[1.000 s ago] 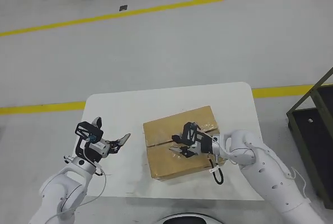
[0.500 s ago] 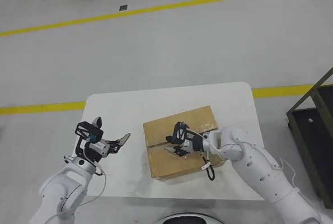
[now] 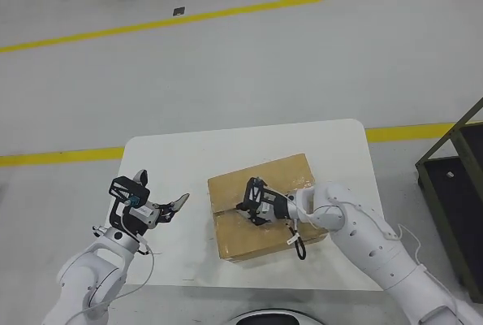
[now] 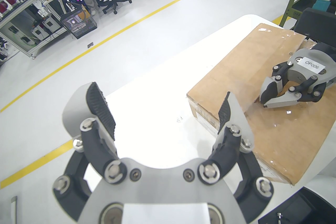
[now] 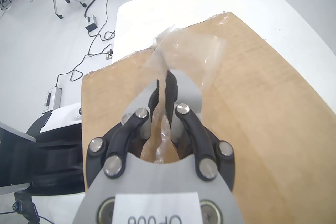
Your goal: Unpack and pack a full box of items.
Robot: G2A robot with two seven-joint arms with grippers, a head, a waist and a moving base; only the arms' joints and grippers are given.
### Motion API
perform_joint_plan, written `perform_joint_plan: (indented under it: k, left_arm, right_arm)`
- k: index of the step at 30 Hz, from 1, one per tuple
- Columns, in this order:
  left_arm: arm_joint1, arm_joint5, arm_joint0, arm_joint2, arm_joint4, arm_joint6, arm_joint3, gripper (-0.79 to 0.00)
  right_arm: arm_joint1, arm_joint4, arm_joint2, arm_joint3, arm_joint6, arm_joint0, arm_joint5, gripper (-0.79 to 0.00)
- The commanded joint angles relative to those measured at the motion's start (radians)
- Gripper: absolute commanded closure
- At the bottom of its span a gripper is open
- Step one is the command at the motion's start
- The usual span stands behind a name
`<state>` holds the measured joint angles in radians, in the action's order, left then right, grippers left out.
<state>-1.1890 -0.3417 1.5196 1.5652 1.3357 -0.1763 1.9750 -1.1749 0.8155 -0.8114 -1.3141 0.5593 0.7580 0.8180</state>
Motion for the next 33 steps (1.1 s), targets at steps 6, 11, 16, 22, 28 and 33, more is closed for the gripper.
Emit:
perform_joint_plan:
  k: [6,11,16,22,28,33]
  left_arm:
    - [0.0,0.0,0.0,0.0,0.0,0.0,0.0,-0.785]
    - [0.0,0.0,0.0,0.0,0.0,0.0,0.0,-0.785]
    - [0.0,0.0,0.0,0.0,0.0,0.0,0.0,-0.785]
    - [0.0,0.0,0.0,0.0,0.0,0.0,0.0,-0.785]
    - [0.0,0.0,0.0,0.0,0.0,0.0,0.0,-0.785]
    - [0.0,0.0,0.0,0.0,0.0,0.0,0.0,-0.785]
  right_arm:
    - [-0.002,-0.056,-0.01,0.009,-0.021,-0.003,0.009,0.0]
    - [0.01,-0.118,-0.055,-0.005,-0.014,0.009,0.018,0.0]
    - [0.036,-0.167,-0.131,-0.054,0.01,0.049,0.02,0.0]
    - [0.069,-0.233,-0.23,-0.141,0.056,0.103,0.017,0.0]
    - [0.099,-0.332,-0.322,-0.216,0.128,0.153,0.013,0.0]
    - [0.117,-0.516,-0.364,-0.257,0.193,0.181,-0.009,0.0]
